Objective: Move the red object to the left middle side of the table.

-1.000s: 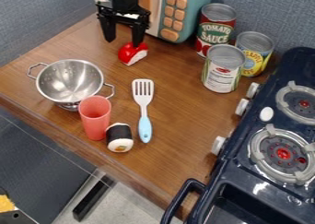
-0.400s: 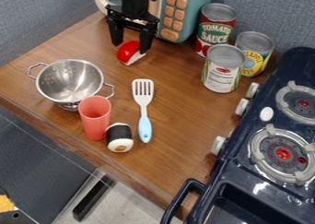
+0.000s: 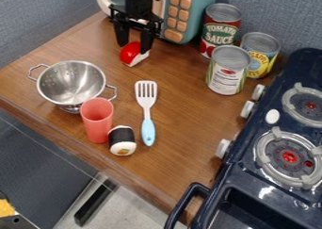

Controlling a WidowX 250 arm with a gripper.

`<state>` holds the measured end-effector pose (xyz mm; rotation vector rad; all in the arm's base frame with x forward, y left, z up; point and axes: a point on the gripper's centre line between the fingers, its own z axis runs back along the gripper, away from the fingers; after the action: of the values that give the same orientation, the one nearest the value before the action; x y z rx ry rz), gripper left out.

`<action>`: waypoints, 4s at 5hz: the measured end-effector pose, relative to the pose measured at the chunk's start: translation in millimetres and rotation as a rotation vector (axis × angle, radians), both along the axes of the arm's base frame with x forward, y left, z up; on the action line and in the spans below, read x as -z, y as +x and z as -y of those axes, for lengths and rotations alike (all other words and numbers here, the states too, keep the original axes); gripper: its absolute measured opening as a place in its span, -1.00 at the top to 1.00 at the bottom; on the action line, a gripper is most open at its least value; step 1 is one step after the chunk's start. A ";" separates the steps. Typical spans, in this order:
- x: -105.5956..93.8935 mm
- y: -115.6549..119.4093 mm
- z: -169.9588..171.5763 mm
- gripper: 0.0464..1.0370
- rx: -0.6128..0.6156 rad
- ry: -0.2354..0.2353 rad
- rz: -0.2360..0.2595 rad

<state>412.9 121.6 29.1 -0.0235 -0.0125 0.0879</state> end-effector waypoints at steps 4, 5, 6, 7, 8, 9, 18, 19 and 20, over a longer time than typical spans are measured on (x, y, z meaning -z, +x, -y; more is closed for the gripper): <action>-11.0 -22.8 0.5 -0.03 -0.028 0.022 -0.006; -27.1 -41.9 -11.6 -0.03 -0.078 0.031 0.004; -20.4 -55.6 -31.1 -0.03 -0.161 0.020 -0.063; -13.2 -58.5 -37.4 -0.03 -0.182 0.026 -0.135; -16.4 -62.9 -40.2 -0.03 -0.227 0.083 -0.174; -24.0 -67.8 -57.2 -0.03 -0.294 0.093 -0.171; 4.2 -80.2 -121.8 -0.03 -0.380 0.006 -0.155; 4.9 -80.4 -121.3 -0.20 -0.373 -0.013 -0.150; 7.0 -80.5 -120.6 -0.80 -0.381 -0.015 -0.149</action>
<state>332.4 242.3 22.1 -0.0296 0.1333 0.4710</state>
